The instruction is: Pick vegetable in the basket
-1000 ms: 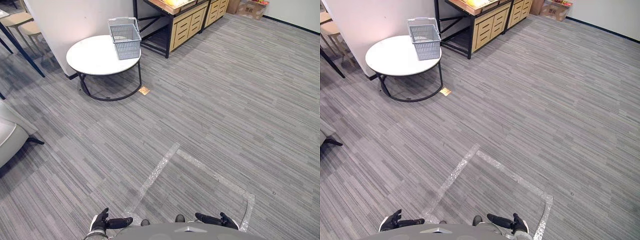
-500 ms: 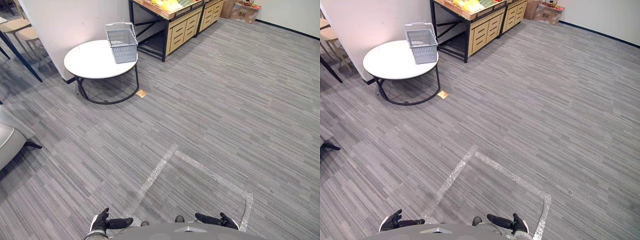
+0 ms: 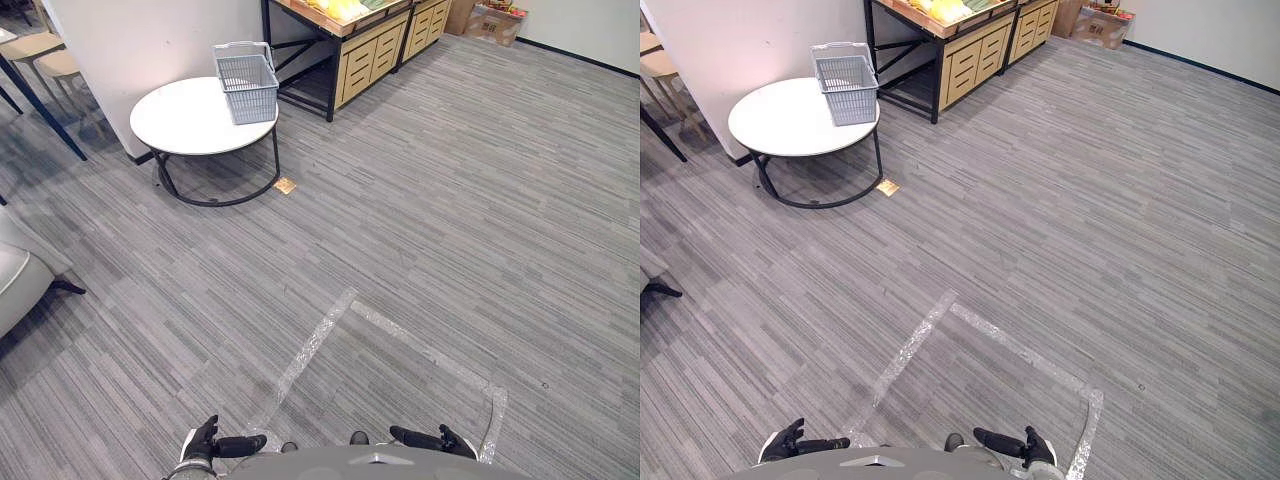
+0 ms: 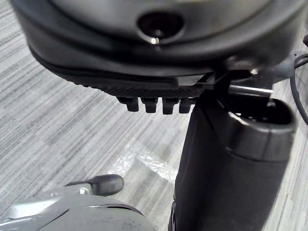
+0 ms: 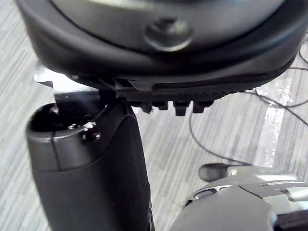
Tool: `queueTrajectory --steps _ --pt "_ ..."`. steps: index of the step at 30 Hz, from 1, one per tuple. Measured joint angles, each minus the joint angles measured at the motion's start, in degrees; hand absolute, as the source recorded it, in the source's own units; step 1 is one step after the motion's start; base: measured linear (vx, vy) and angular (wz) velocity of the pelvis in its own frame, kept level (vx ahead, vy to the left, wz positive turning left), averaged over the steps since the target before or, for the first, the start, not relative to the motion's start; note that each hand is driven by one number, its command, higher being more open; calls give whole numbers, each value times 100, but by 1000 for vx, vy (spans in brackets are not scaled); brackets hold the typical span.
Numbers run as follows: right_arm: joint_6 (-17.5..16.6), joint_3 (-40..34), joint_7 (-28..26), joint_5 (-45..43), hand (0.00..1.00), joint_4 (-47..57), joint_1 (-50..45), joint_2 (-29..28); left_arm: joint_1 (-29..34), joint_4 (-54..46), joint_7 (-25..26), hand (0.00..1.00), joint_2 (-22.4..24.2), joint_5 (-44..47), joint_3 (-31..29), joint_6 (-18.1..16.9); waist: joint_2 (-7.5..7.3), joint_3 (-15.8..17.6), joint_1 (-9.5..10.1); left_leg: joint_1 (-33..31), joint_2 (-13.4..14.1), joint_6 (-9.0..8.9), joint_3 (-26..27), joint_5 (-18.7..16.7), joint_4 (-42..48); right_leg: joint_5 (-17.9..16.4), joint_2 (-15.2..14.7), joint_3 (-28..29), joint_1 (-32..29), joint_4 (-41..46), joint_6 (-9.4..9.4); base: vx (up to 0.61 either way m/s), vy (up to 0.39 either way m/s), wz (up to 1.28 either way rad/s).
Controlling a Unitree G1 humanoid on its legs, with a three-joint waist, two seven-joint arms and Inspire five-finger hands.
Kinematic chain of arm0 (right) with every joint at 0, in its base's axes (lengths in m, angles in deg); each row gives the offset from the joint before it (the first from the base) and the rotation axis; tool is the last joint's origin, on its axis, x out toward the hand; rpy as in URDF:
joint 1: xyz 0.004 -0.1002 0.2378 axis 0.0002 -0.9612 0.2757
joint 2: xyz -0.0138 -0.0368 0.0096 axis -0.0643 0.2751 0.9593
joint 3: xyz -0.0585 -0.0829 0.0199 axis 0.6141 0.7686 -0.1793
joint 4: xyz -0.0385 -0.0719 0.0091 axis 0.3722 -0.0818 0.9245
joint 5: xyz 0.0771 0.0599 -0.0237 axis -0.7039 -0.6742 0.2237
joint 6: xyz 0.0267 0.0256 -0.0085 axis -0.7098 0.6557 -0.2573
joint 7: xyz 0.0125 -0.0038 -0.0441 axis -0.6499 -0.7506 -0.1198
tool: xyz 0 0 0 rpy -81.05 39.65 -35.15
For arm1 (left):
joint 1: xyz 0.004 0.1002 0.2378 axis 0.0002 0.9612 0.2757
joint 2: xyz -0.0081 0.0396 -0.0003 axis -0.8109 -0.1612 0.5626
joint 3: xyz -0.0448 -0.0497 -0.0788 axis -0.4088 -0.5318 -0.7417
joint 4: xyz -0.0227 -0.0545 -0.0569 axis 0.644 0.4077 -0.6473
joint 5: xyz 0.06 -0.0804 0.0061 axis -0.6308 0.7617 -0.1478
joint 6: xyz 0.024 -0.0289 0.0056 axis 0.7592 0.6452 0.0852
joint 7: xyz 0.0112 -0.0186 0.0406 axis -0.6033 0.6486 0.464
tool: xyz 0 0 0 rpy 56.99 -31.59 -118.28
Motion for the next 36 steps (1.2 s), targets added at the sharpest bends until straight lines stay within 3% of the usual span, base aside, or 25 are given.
queueTrajectory --steps 30,33,36 --pt "55 -84 -86 398 100 8 105 -10 -82 32 -29 100 -19 -113 -2 -1 -18 156 0 130 -23 -13 310 -126 5 20 -18 300 -24 55 32 -22 -14 -5" --pt "57 -156 -128 383 100 51 167 -1 -116 29 -28 100 -8 -220 -1 -3 14 295 -32 204 -19 37 321 -103 5 -291 -94 269 -297 811 61 -90 -14 -2" --pt "23 -289 -134 290 100 138 168 -21 -133 24 -25 100 -9 -213 -7 -3 29 387 -30 194 -20 238 256 -167 3 -539 -217 111 -793 1868 61 -102 5 6"
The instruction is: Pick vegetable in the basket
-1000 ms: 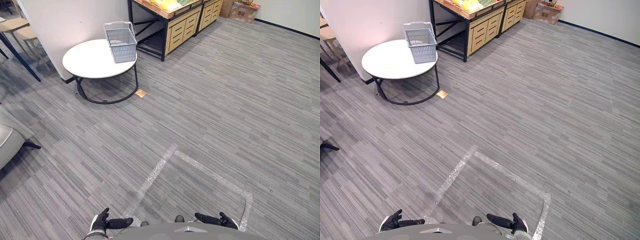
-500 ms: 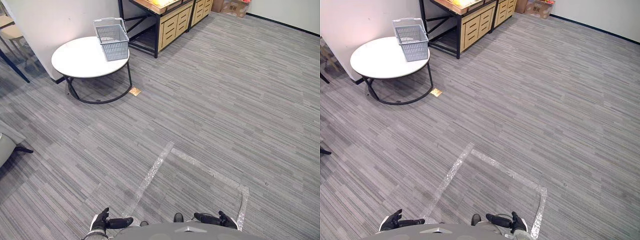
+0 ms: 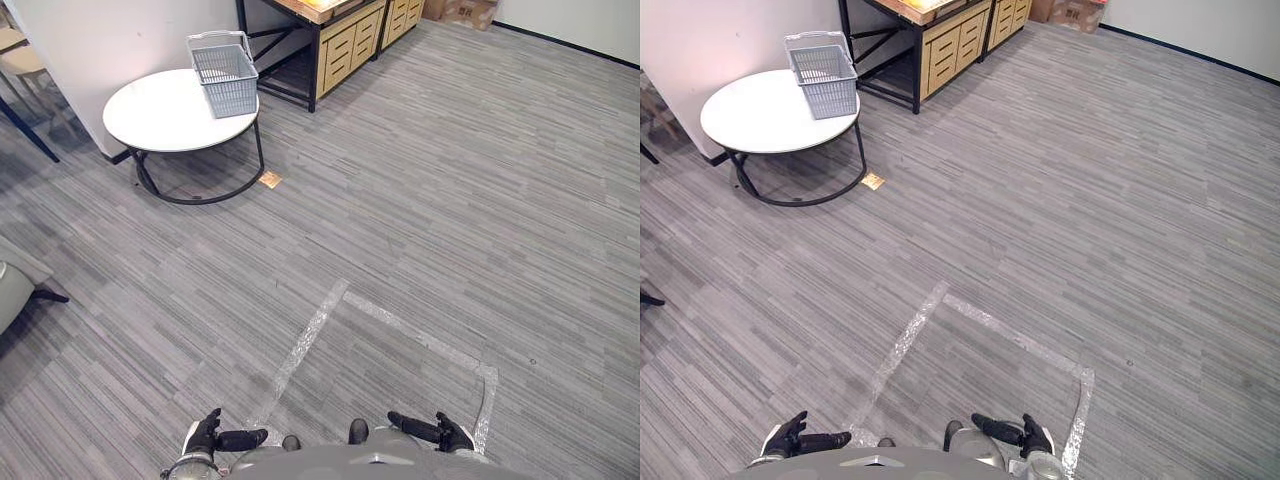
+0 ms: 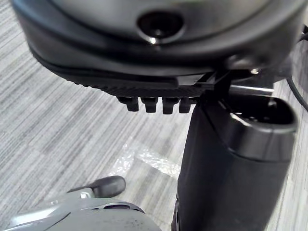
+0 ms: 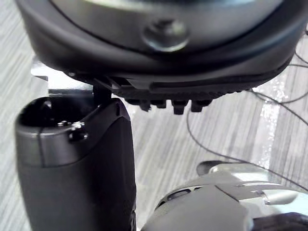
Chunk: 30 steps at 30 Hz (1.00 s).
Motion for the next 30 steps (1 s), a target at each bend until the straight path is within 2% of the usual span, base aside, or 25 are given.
queueTrajectory --steps 1,3,5,7,8,9,10,11,12,14,15,16,17,18,19,20,22,23,24,25,26,27,28,30 --pt "-25 -8 3 -163 100 29 9 1 -6 -12 12 100 2 -1 -3 -2 41 44 -2 15 21 22 0 -8 0 -39 -57 -24 -264 534 -51 -63 37 6" --pt "-38 -86 4 -241 100 121 26 -21 -18 -12 23 100 -19 -1 -36 6 -8 81 -21 81 31 73 -22 -41 1 -177 -139 -67 -547 1098 -168 -23 38 8" --pt "-43 -99 1 -348 100 157 22 -51 -35 -4 40 100 -1 0 -128 10 -8 91 -79 118 146 79 -30 -68 1 -204 -134 -85 -702 1126 -212 33 19 9" --pt "-48 -105 -7 -366 100 177 58 -45 -69 30 54 100 23 5 -180 18 40 126 -136 102 352 5 -32 -117 13 -142 -42 -69 -909 766 -124 121 -28 -5" --pt "-47 -113 -4 -368 100 210 80 -25 -118 56 75 100 46 4 -208 24 97 173 -141 107 532 -72 -31 -164 27 -18 81 -78 -1029 331 13 220 -53 -23" --pt "-49 -111 11 -367 100 224 75 -26 -166 87 75 100 53 -16 -212 41 113 187 -145 112 663 -201 -38 -226 29 169 165 -75 -1154 -267 291 216 -55 -25" --pt "-53 -113 22 -368 100 235 76 -25 -193 110 71 100 41 -18 -219 46 98 193 -148 124 691 -272 -37 -260 30 239 163 -75 -1226 -534 391 268 -90 -20" --pt "-65 -122 50 -433 100 324 92 -49 -255 188 59 100 9 -25 -226 63 41 229 -176 228 679 -488 -38 -379 32 319 97 -59 -1375 -957 486 332 -142 -6" --pt "-73 -130 60 -467 100 375 97 -61 -255 197 59 100 6 -36 -240 75 29 234 -205 293 666 -548 -56 -448 36 353 47 -52 -1416 -1054 443 364 -170 21" --pt "-74 -230 60 -556 100 420 100 -111 -251 198 55 100 21 -64 -355 125 13 247 -328 386 671 -714 -262 -822 300 386 -98 154 -1481 -971 415 472 -280 52" --pt "-79 -298 56 -576 100 440 123 -103 -275 190 59 100 54 -66 -412 140 61 275 -358 386 750 -811 -411 -1169 581 597 -120 257 -1587 -512 190 636 -441 80" --pt "-98 -358 41 -591 100 473 140 -13 -314 175 51 100 177 -67 -426 143 247 295 -429 362 1020 -898 -578 -1444 830 622 -13 197 -1760 250 38 544 -405 81" --pt "-115 -360 45 -588 100 505 166 21 -300 177 41 100 215 -66 -430 145 407 273 -437 350 1149 -984 -632 -1479 916 501 79 160 -1874 548 -133 574 -383 58" --pt "-120 -369 48 -552 100 431 401 147 -332 161 -14 100 314 -65 -445 142 634 259 -387 190 1388 -1069 -658 -1476 1292 98 258 32 -2030 999 -428 579 -369 20" --pt "-99 -364 79 -536 100 400 519 151 -363 133 -64 100 312 -66 -451 149 645 278 -360 12 1456 -1154 -661 -1367 1697 -41 280 -53 -2011 1106 -555 574 -356 7" --pt "-102 -346 99 -535 100 403 527 149 -388 130 -86 100 313 -65 -449 166 649 276 -343 -116 1501 -1162 -671 -1265 2003 -126 310 -90 -1945 1101 -631 569 -355 5" --pt "-119 -285 115 -525 100 360 517 153 -430 112 -94 100 330 -63 -489 170 672 286 -292 -651 1736 -1174 -617 -661 3469 -265 528 -161 -1376 661 -781 643 -333 3" --pt "-98 -186 126 -519 100 347 488 165 -425 74 -109 100 292 -61 -622 172 647 311 -278 -943 1947 -1115 -438 -463 4537 -301 669 -141 -910 319 -838 566 -265 -9" --pt "-94 -155 131 -518 100 319 466 168 -417 45 -106 100 324 -52 -671 173 641 328 -262 -1047 2056 -1088 -261 -517 5052 -302 754 -97 -661 157 -846 621 -241 -35" --pt "-92 -142 133 -518 100 198 450 176 -399 -25 -101 100 357 -13 -790 173 617 343 -175 -1162 2234 -1097 172 -797 5926 -315 872 71 -69 -195 -868 481 -151 -62" --pt "-83 -119 146 -517 100 151 454 172 -395 -90 -99 100 354 -13 -887 163 524 402 -73 -1234 2187 -1076 466 -1007 6224 -333 875 338 282 -350 -896 552 -101 -72" --pt "-78 -75 145 -516 100 146 453 170 -389 -126 -99 100 357 -13 -894 148 508 412 -30 -1316 2154 -1043 597 -1121 6281 -334 866 494 434 -451 -897 473 65 -84" --pt "-43 -34 140 -518 100 131 476 158 -386 -256 -104 100 382 10 -959 134 458 447 49 -1681 1938 -987 768 -1479 6137 -334 758 790 839 -717 -897 519 151 -86" --pt "-12 -40 138 -517 100 80 465 133 -387 -378 -107 100 419 50 -1115 14 387 495 184 -2050 1723 -986 929 -1635 5254 -352 496 1004 1180 -794 -865 373 197 -85"
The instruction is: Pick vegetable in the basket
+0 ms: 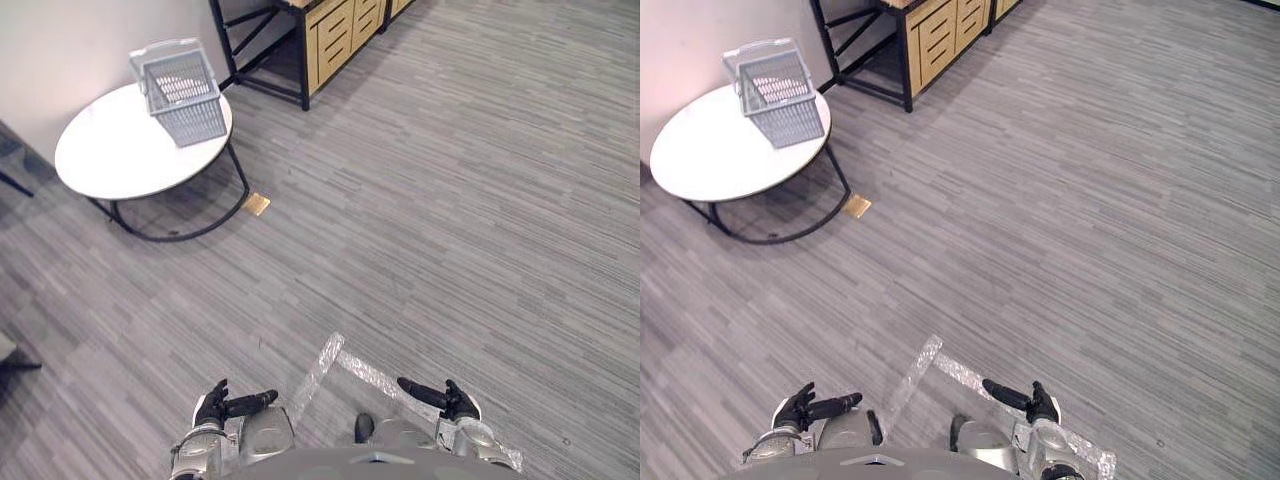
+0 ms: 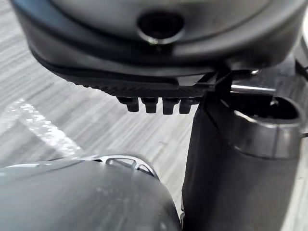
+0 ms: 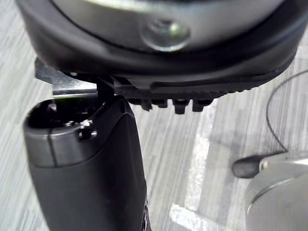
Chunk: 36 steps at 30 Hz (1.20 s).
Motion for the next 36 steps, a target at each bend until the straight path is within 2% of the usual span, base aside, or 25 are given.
queueTrajectory --steps 1,2,3,4,5,7,9,14,17,20,23,27,28,29,31,32,33,35,36 --pt "0 -2 0 5 100 -3 -27 -19 2 -36 -1 100 -14 5 0 -39 -56 20 16 -72 -133 32 14 147 -942 -113 -195 5 181 26 210 331 214 -67" --pt "1 1 -10 11 100 49 -95 27 20 -18 26 100 32 -4 36 -63 36 -22 -4 -59 -212 144 -30 1012 -2190 -336 -246 -9 323 84 559 376 278 -54" --pt "-3 12 -27 28 100 116 -159 92 46 -1 43 100 101 -10 61 -66 173 -87 -8 -76 -198 205 -143 1814 -2821 -492 -219 1 359 88 700 383 335 -18" --pt "-2 28 -14 138 100 146 -157 83 -69 65 14 100 7 -11 68 -51 102 -89 -74 -88 -382 414 -238 2087 -2889 -702 -415 -22 492 110 833 336 308 26" --pt "-9 109 -13 230 100 139 -175 52 -88 45 93 100 -30 -12 76 -100 -20 -141 -104 40 -616 437 -311 2121 -3295 -691 -466 -29 393 91 850 249 227 40" --pt "-13 172 -39 230 100 134 -179 -40 -103 46 115 100 -101 0 63 -97 -200 -140 -88 104 -853 505 -331 2229 -3613 -708 -521 -110 305 25 794 115 79 37" --pt "-15 177 -35 235 100 124 -170 -103 -98 141 147 100 -131 -2 68 -25 -252 -141 24 130 -948 526 -321 2214 -3677 -508 -598 -123 392 -127 834 151 70 14" --pt "-30 170 -49 236 100 125 -160 -187 -37 353 140 100 -138 26 70 11 -257 -166 60 679 -921 494 -117 2274 -4152 -278 -624 132 562 -178 837 50 33 -31" --pt "-33 173 -101 388 100 136 -136 -187 -39 475 129 100 -205 -12 305 12 -253 -300 -17 779 -1014 431 55 2536 -4858 -268 -656 268 188 -135 850 -60 10 -38" --pt "3 169 -106 437 100 122 -122 -187 -46 505 127 100 -236 -9 358 24 -294 -320 0 861 -1117 433 56 2643 -5232 -262 -696 341 2 -125 862 -47 41 -33" --pt "6 176 -122 594 100 120 -114 -183 -42 480 132 100 -275 -9 487 17 -326 -342 7 836 -1182 460 122 2604 -5227 -274 -752 336 -71 -118 873 -30 32 -17" --pt "84 246 -160 873 100 26 -3 -253 -35 430 118 100 -333 -11 477 23 -490 -431 114 657 -1512 582 247 2508 -5208 -735 -1087 360 -462 117 908 0 62 -19" --pt "99 224 -160 878 100 20 -4 -262 -35 429 115 100 -342 -10 472 24 -517 -441 113 634 -1559 654 244 2445 -5144 -774 -1142 350 -456 123 881 91 97 2" --pt "115 155 -154 877 100 13 -13 -316 -18 416 100 100 -368 -10 467 23 -644 -452 138 572 -1676 729 227 2239 -4921 -817 -1289 326 -404 109 832 180 111 6" --pt "118 -19 -159 844 100 -6 -44 -357 27 365 107 100 -355 -25 468 18 -588 -499 97 563 -1705 837 147 2011 -4662 -724 -1343 327 -478 666 838 244 98 12" --pt "94 -76 -187 833 100 19 -31 -361 84 369 135 100 -323 -39 470 20 -490 -532 -13 557 -1622 825 26 1833 -4409 -480 -1194 351 -836 1587 813 225 88 21" --pt "83 -92 -186 830 100 21 -28 -364 98 371 137 100 -318 -38 470 20 -455 -548 -16 578 -1573 833 -30 1733 -4302 -337 -1131 381 -977 1956 819 276 147 33" --pt "68 -264 -182 778 100 34 -24 -399 103 381 126 100 -353 -40 497 24 -459 -529 -6 748 -1481 940 -245 1444 -3986 459 -952 554 -1406 3270 931 269 124 44" --pt "41 -366 -174 676 100 34 -46 -402 113 384 125 100 -373 -42 579 41 -430 -497 -49 864 -1447 1025 -383 1281 -3893 716 -930 579 -1570 3855 995 285 83 66"
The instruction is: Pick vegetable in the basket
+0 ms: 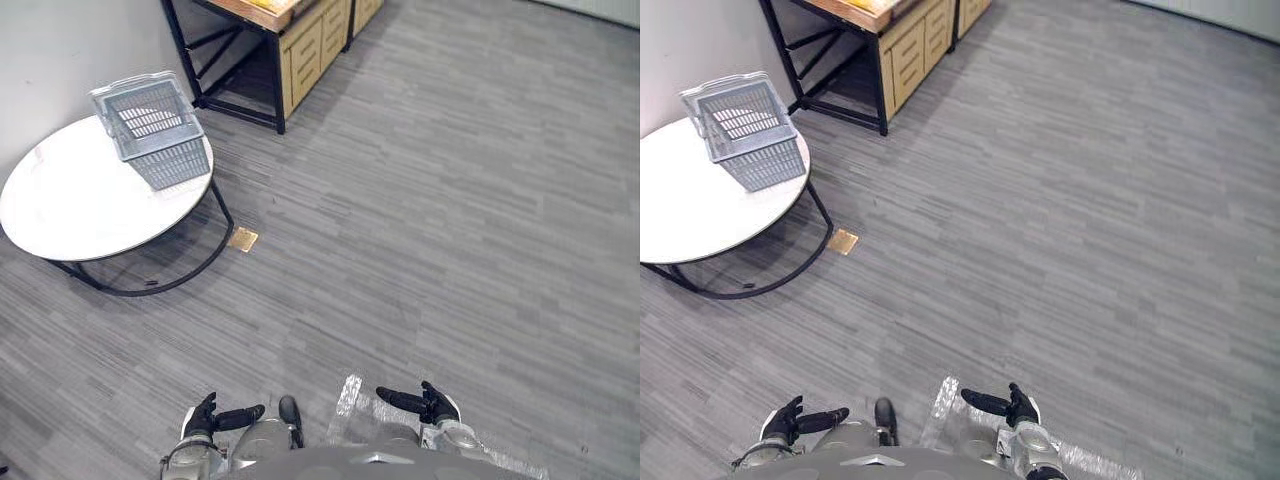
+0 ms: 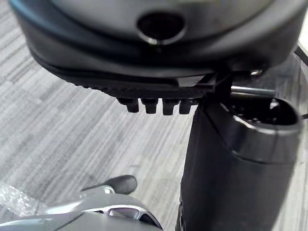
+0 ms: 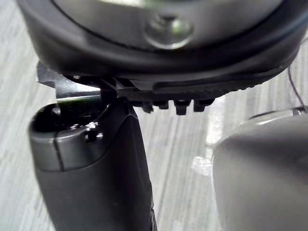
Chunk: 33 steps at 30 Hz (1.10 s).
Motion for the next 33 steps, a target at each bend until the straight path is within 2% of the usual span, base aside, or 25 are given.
queueTrajectory --steps 1,3,4,5,6,7,9,10,11,12,13,14,16,18,19,33 --pt "-35 -79 13 -106 100 22 -20 -37 16 -1 5 100 -34 -2 48 4 -58 32 3 149 -30 56 -141 -216 159 -197 -5 9 -185 604 -31 292 59 61" --pt "-51 -76 15 -252 100 122 -76 -30 59 39 10 100 -40 -4 115 16 -52 47 9 477 -66 42 -225 -373 205 -600 -28 -185 -449 915 -5 356 72 47" --pt "-76 -81 15 -354 100 175 -75 -23 76 71 12 100 4 -6 113 18 26 87 12 728 -56 14 -283 -427 108 -849 -23 -401 -558 627 -18 302 49 35" --pt "-75 -86 17 -359 100 225 -75 -17 78 70 13 100 33 -12 109 19 72 99 10 853 -42 5 -310 -432 25 -909 6 -499 -604 304 -38 301 29 27" --pt "-83 -96 22 -352 100 280 -73 -10 99 69 13 100 84 -18 101 17 165 86 6 986 20 -33 -359 -451 -106 -919 147 -601 -678 -516 -50 311 -15 30" --pt "-84 -140 21 -346 100 309 -72 -20 151 60 10 100 118 -23 95 9 225 69 2 1017 84 -103 -448 -492 -156 -872 347 -552 -683 -1465 15 313 -42 35" --pt "-80 -152 31 -348 100 314 -63 -32 152 58 7 100 128 -26 64 9 236 73 -11 1071 124 -220 -579 -561 -164 -640 557 -429 -665 -2498 120 316 -113 42" --pt "-62 -172 39 -346 100 310 -73 -49 181 55 7 100 162 -26 -116 10 200 71 -16 1168 108 -360 -685 -644 -170 11 653 -395 -524 -3206 26 380 -179 51" --pt "-51 -183 54 -344 100 302 -122 -97 200 42 6 100 155 -26 -283 9 94 47 -14 1273 27 -481 -751 -717 -179 698 636 -414 -427 -3504 -122 464 -251 37" --pt "-40 -194 59 -312 100 279 -118 -69 210 57 34 100 248 -27 -424 17 151 27 64 1369 96 -566 -788 -796 -182 421 660 -548 -278 -3543 -221 359 -199 22" --pt "-60 -192 57 -235 100 285 -101 -10 214 40 23 100 409 -62 -566 -9 357 -2 38 1370 250 -629 -803 -813 -200 436 783 -632 -198 -3711 -247 408 -197 15" --pt "-63 -161 51 -171 100 282 -98 71 205 39 19 100 510 -80 -575 -27 485 -19 29 1367 349 -641 -830 -807 -306 464 874 -727 -87 -4001 -285 314 -120 15" --pt "-46 -66 74 2 100 228 -51 155 198 52 24 100 547 -86 -570 -30 588 -66 46 1365 451 -693 -837 -775 -441 513 995 -755 -10 -4277 -333 255 -66 3" --pt "-49 23 79 12 100 181 -30 178 193 55 16 100 528 -211 -558 -30 580 -69 40 1388 454 -729 -833 -742 -461 531 1049 -750 99 -4455 -352 199 -17 -4" --pt "-51 446 28 208 100 -150 -28 80 193 181 18 100 118 -245 -63 10 63 -429 46 904 95 -397 -920 -706 -270 475 330 -794 576 -4778 53 87 -6 -2" --pt "-50 293 32 -80 100 -194 -81 55 202 170 12 100 102 -193 74 7 93 -438 46 901 242 -437 -768 -701 -303 482 386 -883 568 -4819 65 -54 -34 -1"
